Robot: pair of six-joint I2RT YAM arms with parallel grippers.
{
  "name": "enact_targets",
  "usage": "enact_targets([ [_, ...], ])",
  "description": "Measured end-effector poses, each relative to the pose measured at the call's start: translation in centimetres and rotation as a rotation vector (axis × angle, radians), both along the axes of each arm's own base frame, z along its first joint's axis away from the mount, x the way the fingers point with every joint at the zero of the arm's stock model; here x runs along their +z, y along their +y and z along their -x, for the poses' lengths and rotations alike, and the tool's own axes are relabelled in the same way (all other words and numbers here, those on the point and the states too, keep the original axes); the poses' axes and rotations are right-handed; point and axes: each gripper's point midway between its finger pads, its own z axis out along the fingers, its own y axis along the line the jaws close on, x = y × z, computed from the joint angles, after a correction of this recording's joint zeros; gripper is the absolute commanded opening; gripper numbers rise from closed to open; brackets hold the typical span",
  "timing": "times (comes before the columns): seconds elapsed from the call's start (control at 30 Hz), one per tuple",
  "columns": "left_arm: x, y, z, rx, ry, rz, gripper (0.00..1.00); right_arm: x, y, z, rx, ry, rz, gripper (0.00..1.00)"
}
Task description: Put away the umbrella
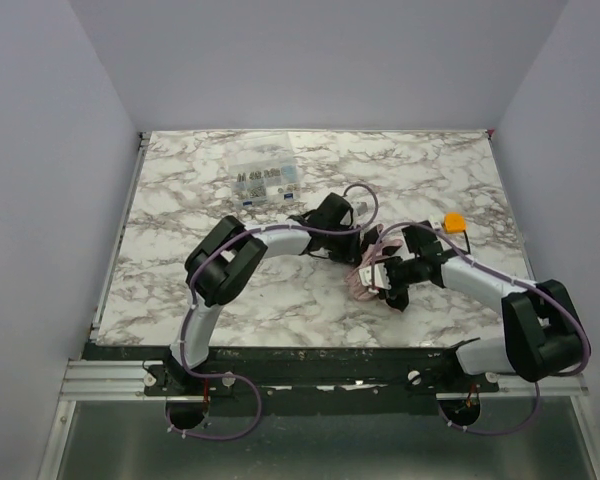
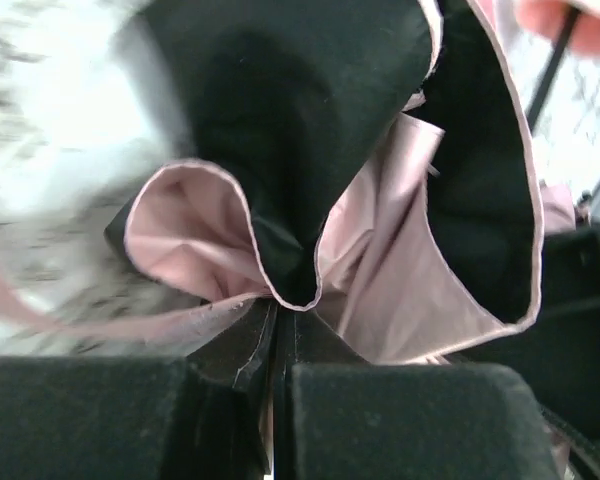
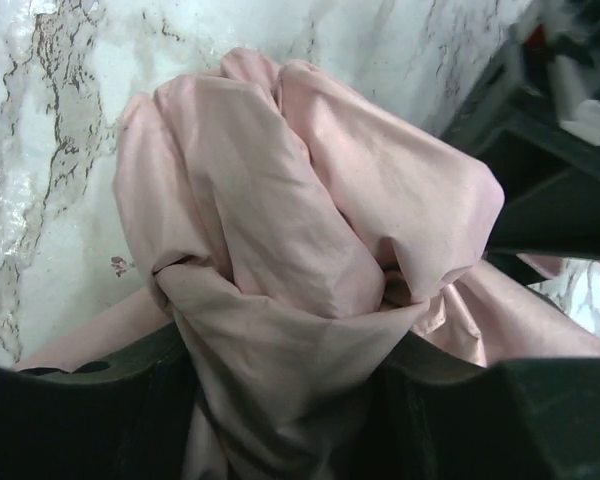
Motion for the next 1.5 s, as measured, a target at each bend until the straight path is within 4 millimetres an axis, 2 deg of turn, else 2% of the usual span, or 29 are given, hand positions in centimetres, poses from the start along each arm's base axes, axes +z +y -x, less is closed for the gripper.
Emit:
enact_targets([
  [0.1, 0.1, -1.1, 2.4, -0.098, 0.011, 0.048, 0.02, 0.1, -0.1, 0.1, -0.016, -0.029, -0.015, 0.64],
  [0.23, 0.0, -1.5, 3.8, -0.179, 0.038, 0.093, 0.02, 0.6, -0.2, 0.1, -0.036, -0.053, -0.023, 0.74],
  [0.33, -0.1, -1.6, 4.5, -0.219, 0.058, 0.116, 0.02, 1.0, -0.5, 0.3, -0.04, -0.074, -0.022, 0.75],
  [0.57, -0.3, -1.8, 6.2, -0.284, 0.145, 0.165, 0.03, 1.7, -1.7, 2.3, -0.032, -0.061, 0.027, 0.76],
  [0.9, -0.5, 0.4, 5.8, -0.219, 0.287, 0.206, 0.06, 1.9, -2.5, 3.7, 0.003, -0.053, 0.065, 0.76],
  [1.17, -0.6, 0.6, 5.5, -0.204, 0.373, 0.188, 0.11, 2.0, -2.0, 2.8, 0.061, -0.111, 0.062, 0.91],
  [1.5, -0.3, 0.2, 4.9, -0.222, 0.403, 0.151, 0.16, 2.2, -1.1, 0.7, 0.122, -0.211, 0.049, 0.99],
])
